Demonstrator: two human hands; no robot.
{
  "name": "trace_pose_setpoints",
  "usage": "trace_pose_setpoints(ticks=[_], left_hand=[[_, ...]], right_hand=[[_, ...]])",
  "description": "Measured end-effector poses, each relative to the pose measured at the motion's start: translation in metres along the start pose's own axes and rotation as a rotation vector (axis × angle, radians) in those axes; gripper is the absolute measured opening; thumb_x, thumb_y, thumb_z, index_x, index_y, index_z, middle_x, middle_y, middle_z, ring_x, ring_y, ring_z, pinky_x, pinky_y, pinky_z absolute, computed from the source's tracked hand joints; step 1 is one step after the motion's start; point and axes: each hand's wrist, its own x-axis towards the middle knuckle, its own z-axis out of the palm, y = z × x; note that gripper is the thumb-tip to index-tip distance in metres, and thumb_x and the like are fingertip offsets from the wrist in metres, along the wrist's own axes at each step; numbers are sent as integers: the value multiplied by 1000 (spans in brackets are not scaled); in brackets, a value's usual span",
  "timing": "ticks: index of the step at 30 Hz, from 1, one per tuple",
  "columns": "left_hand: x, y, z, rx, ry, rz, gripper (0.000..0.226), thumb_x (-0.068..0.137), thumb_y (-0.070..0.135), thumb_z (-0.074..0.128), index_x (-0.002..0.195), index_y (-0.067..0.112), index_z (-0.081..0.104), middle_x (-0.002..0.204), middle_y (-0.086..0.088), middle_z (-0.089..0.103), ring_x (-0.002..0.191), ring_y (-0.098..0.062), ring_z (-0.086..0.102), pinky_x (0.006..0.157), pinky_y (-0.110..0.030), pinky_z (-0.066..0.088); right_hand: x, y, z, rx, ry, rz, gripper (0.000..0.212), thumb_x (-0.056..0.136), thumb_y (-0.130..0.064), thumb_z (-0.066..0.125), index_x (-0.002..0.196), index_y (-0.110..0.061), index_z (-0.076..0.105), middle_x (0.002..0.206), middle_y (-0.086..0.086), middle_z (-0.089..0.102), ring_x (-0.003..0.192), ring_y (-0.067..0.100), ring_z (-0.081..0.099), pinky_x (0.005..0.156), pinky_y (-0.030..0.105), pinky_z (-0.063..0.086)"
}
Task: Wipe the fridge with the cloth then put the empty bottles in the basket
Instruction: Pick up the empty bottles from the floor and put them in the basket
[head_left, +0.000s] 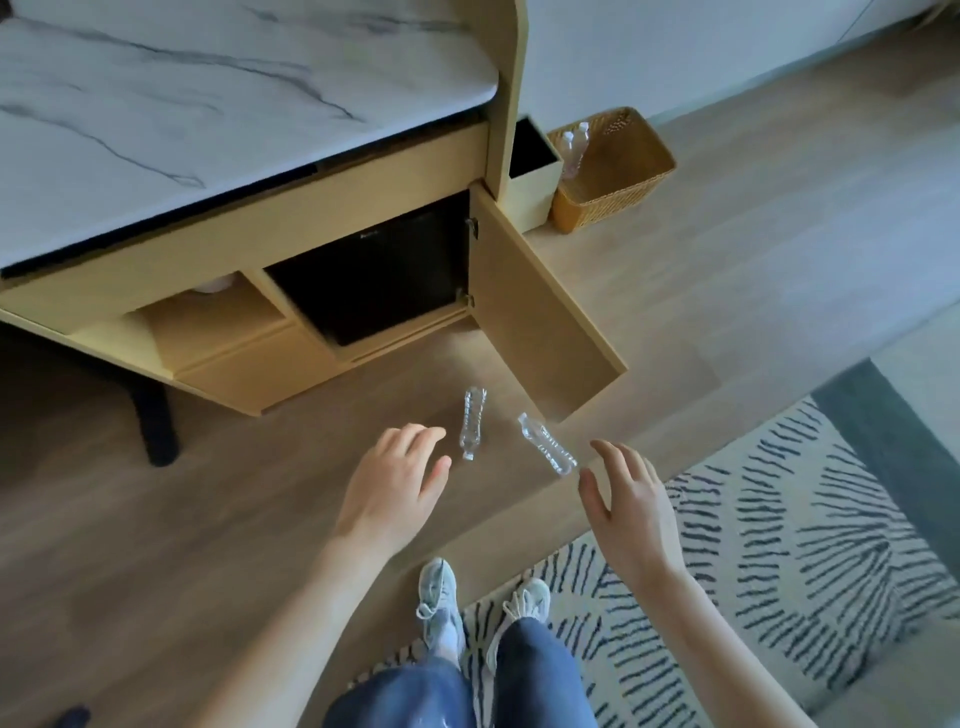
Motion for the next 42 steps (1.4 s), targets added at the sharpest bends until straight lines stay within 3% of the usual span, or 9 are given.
trace_pose_setpoints(ticks=[8,16,21,26,29,32,37,42], left_hand=[[66,-77,202,-33,-53,26,31,98,23,55,125,8,62,116,-6,64,104,-31,57,86,-42,48],[138,-215,471,3,-140,-44,38,102,35,42,135,21,52,129,5,55,117,-20,48,89,-37,47],[173,-287,587,101,-201,-53,41,102,41,38,138,24,48,133,9,51,124,-17,44,84,-36,49],[213,-318,611,148,-107,41,40,101,25,42,140,22,46,135,6,52,126,-20,46,90,-36,48],[237,-319,603,242,-179,114,63,93,3,44,151,24,33,151,4,38,137,-20,36,101,-34,42],[257,-319,601,422,-300,258,87,88,-10,44,157,35,16,164,5,13,150,-18,14,116,-32,22],[286,-316,618,735,-445,457,96,90,-6,54,156,40,2,167,4,-5,153,-21,-6,121,-34,-1],[293,-311,634,844,-498,489,79,91,-4,56,154,29,22,167,1,5,153,-22,-4,121,-36,-7]], right_hand=[[20,117,183,-26,-102,39,35,96,-18,63,130,-6,60,120,12,66,110,35,60,90,42,49],[39,272,449,-56,-143,47,34,95,-19,64,126,-5,63,114,14,68,106,38,62,88,43,51],[53,345,569,-136,-186,-3,34,90,-14,72,120,0,67,108,15,70,100,41,65,83,47,54],[69,380,598,-158,-46,-57,37,83,-9,79,117,0,68,110,15,70,98,41,65,80,46,57],[74,386,591,-163,-10,11,43,84,-17,80,121,-2,65,116,14,68,105,39,64,84,46,54],[80,394,585,-212,-110,94,52,86,-29,75,131,-7,60,127,10,63,117,35,58,93,43,48],[94,416,594,-319,-291,181,75,91,-50,62,151,-15,35,150,1,44,137,24,41,109,34,34],[100,420,608,-332,-364,256,61,94,-48,59,144,-19,40,135,1,55,125,25,50,100,34,38]])
